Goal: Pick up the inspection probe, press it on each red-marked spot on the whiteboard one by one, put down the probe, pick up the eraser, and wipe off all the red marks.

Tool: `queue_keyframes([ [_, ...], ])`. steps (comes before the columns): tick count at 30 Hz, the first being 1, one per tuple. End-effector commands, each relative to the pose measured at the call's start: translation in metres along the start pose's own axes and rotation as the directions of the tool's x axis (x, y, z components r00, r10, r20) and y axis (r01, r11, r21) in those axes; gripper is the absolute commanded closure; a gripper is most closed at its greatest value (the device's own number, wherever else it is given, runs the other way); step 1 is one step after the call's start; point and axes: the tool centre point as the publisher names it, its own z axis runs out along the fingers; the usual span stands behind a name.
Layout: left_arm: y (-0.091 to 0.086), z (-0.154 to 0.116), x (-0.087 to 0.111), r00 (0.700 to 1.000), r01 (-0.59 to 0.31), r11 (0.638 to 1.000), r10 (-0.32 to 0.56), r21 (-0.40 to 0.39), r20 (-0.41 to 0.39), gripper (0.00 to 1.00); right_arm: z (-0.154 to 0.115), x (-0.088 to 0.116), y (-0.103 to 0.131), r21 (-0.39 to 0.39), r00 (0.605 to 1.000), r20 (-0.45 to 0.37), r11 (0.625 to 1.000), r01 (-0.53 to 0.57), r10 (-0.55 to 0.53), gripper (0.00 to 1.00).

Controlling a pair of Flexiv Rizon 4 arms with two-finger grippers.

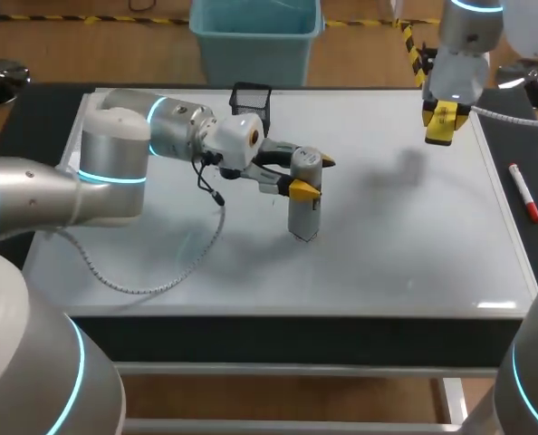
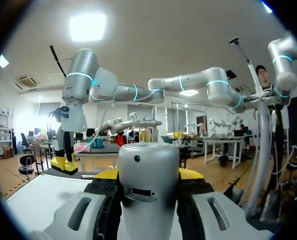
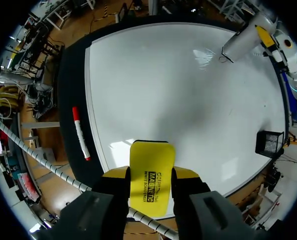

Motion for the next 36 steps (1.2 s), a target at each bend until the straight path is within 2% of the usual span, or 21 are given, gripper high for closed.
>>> queue_keyframes([
  [1,0.005,0.003,-0.004,1.000,0.002,1.000,-0.001,0.007,-0.005,1.00,-0.001,0.001,0.000,0.002,1.000,-0.001,1.000,0.002,-0.002,1.00],
  [25,0.019,-0.002,-0.011,1.000,0.028,1.000,-0.028,0.002,0.006,1.00,-0.001,0.001,0.000,0.002,1.000,-0.001,1.000,0.002,-0.002,1.00],
  [36,0.020,-0.005,-0.012,0.999,0.034,0.999,-0.034,0.002,0.010,1.00,-0.001,0.001,0.000,0.002,1.000,-0.001,1.000,0.002,-0.002,1.00],
])
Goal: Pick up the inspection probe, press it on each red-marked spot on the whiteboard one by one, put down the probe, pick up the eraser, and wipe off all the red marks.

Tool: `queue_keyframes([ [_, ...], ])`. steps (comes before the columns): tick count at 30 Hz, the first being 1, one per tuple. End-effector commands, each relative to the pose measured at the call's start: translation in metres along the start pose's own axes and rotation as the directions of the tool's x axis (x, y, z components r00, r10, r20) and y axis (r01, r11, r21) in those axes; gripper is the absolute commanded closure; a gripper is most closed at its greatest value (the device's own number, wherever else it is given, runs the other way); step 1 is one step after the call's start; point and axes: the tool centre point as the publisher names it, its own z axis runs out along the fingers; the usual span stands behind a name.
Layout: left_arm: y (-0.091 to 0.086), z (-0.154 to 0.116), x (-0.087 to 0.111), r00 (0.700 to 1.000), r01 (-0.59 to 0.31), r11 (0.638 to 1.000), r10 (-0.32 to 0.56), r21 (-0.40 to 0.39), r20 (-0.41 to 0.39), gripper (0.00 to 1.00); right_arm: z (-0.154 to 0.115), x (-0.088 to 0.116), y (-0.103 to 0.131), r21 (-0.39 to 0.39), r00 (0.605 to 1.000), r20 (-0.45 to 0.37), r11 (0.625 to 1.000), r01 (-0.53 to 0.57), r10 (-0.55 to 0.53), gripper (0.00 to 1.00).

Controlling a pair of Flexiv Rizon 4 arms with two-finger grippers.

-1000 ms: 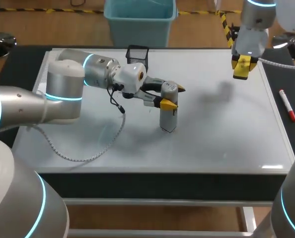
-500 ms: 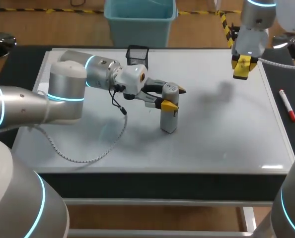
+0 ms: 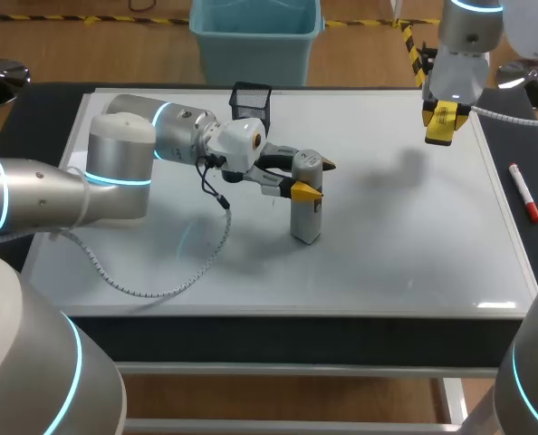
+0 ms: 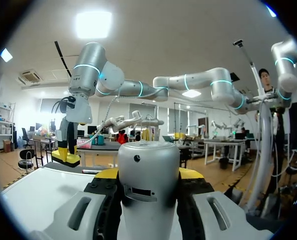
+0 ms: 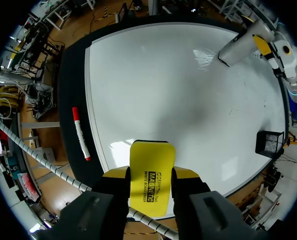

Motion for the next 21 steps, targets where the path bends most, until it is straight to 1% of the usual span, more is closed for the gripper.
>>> queue_keyframes([
  [1,0.002,0.000,-0.001,1.000,-0.003,1.000,0.003,0.003,-0.005,1.00,-0.001,0.001,0.000,0.002,1.000,-0.001,1.000,0.002,-0.002,1.00],
  [14,0.000,0.001,-0.002,1.000,-0.009,1.000,0.009,-0.008,-0.009,1.00,-0.001,0.001,0.000,0.002,1.000,-0.001,1.000,0.002,-0.002,1.00],
  [17,-0.012,-0.005,0.000,1.000,-0.029,0.999,0.029,-0.013,-0.007,1.00,-0.001,0.001,0.000,0.002,1.000,-0.001,1.000,0.002,-0.002,1.00],
  [18,-0.019,-0.009,0.001,0.999,-0.040,0.999,0.040,-0.017,-0.004,1.00,-0.001,0.001,0.000,0.002,1.000,-0.001,1.000,0.002,-0.002,1.00],
  [20,-0.034,-0.023,0.002,0.998,-0.056,0.998,0.056,0.006,0.009,1.00,-0.001,0.001,0.000,0.002,1.000,-0.001,1.000,0.002,-0.002,1.00],
  [21,-0.041,-0.031,0.002,0.997,-0.071,0.997,0.071,-0.007,0.022,1.00,-0.001,0.001,0.000,0.002,1.000,-0.001,1.000,0.002,-0.002,1.00],
])
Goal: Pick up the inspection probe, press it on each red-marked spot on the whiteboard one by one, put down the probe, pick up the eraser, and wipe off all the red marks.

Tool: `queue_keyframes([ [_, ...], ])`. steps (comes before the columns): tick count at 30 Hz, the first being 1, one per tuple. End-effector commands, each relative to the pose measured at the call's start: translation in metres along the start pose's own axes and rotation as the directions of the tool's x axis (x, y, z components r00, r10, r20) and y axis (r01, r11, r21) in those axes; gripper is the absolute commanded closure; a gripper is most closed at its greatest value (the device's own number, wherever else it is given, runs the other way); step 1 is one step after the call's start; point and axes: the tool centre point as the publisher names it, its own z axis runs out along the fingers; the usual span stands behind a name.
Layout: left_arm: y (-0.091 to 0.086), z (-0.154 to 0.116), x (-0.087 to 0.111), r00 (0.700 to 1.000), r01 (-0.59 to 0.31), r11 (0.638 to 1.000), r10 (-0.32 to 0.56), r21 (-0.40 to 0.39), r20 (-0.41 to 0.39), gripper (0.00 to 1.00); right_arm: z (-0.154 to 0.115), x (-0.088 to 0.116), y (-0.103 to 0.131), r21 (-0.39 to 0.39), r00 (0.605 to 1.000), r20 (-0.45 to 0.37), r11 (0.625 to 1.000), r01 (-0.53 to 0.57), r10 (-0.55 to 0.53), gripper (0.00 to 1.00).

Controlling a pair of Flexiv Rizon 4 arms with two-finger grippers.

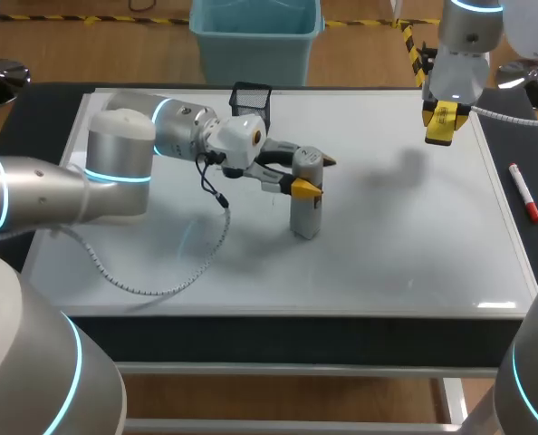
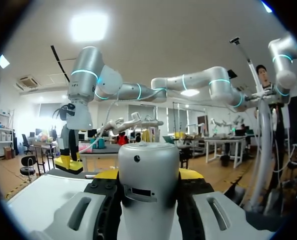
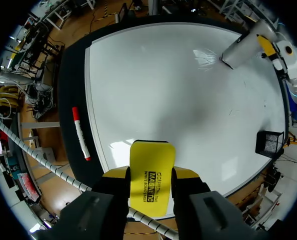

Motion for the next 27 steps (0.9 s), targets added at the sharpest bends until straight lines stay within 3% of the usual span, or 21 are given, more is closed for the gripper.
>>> queue_keyframes([
  [1,-0.033,-0.035,0.007,0.999,-0.034,0.999,0.035,-0.024,0.031,1.00,-0.001,0.001,0.000,0.002,1.000,-0.001,1.000,0.002,-0.002,1.00],
  [13,-0.089,-0.149,0.004,0.971,-0.091,0.995,0.099,-0.049,0.217,1.00,-0.001,0.001,0.000,0.002,1.000,-0.001,1.000,0.002,-0.002,1.00],
  [21,-0.101,-0.206,0.004,0.945,-0.101,0.993,0.116,-0.066,0.305,1.00,-0.001,0.001,0.000,0.002,1.000,-0.001,1.000,0.002,-0.002,1.00],
  [27,-0.100,-0.232,0.005,0.928,-0.112,0.991,0.130,-0.071,0.349,1.00,-0.001,0.001,0.000,0.002,1.000,-0.001,1.000,0.002,-0.002,1.00],
])
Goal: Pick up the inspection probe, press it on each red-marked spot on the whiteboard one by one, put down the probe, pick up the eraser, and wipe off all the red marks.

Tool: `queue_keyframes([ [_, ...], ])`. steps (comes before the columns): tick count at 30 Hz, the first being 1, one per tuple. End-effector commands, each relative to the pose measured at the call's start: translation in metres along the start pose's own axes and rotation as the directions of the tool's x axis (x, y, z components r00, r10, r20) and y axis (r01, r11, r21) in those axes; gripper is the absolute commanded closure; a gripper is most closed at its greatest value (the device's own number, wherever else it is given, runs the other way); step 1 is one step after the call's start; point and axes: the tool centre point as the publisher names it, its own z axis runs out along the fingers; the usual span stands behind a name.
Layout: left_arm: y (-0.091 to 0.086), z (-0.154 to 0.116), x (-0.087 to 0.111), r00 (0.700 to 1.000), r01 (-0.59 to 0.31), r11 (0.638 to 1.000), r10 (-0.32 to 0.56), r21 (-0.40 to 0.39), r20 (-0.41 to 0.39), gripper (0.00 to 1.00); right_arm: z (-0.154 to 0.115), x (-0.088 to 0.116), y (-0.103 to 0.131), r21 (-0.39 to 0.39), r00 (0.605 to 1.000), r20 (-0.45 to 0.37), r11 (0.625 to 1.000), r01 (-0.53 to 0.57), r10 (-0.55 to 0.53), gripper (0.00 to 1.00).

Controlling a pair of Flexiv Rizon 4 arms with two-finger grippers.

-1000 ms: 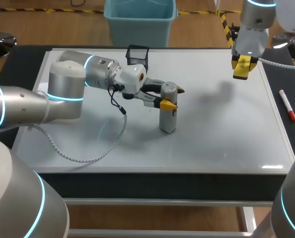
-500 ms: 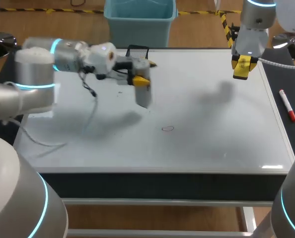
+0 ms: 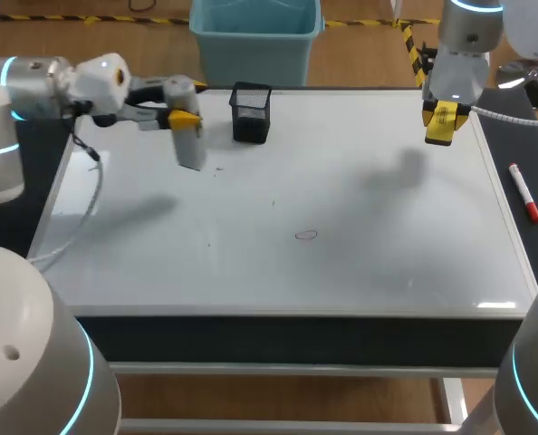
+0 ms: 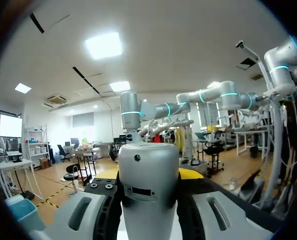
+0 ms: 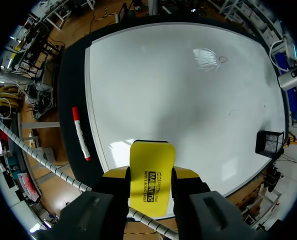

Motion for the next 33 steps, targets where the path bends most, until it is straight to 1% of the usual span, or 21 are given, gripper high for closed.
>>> queue_keyframes([
  [1,0.000,-0.018,0.003,0.999,-0.002,1.000,0.003,-0.003,0.054,1.00,-0.001,0.001,0.000,0.002,1.000,-0.001,1.000,0.002,-0.002,1.00],
  [7,0.006,-0.030,-0.001,0.997,0.003,1.000,-0.002,-0.016,0.077,1.00,-0.001,0.001,0.000,0.002,1.000,-0.001,1.000,0.002,-0.002,1.00],
  [12,0.007,-0.042,-0.006,0.994,0.007,1.000,-0.005,-0.015,0.107,1.00,-0.001,0.001,0.000,0.002,1.000,-0.001,1.000,0.002,-0.002,1.00],
  [25,0.007,-0.042,-0.006,0.994,0.007,1.000,-0.005,-0.015,0.107,1.00,-0.001,0.001,0.000,0.002,1.000,-0.001,1.000,0.002,-0.002,1.00],
  [29,0.007,-0.042,-0.006,0.994,0.007,1.000,-0.005,-0.015,0.107,1.00,0.003,-0.019,0.030,0.035,0.999,-0.016,0.998,0.044,-0.044,1.00],
  [30,0.007,-0.042,-0.006,0.994,0.007,1.000,-0.005,-0.015,0.107,1.00,0.002,-0.026,0.044,0.052,0.999,-0.002,0.997,0.048,-0.048,1.00],
  [33,0.007,-0.042,-0.006,0.994,0.007,1.000,-0.005,-0.015,0.107,1.00,0.002,-0.047,0.073,0.073,0.997,0.012,0.995,0.069,-0.070,1.00],
])
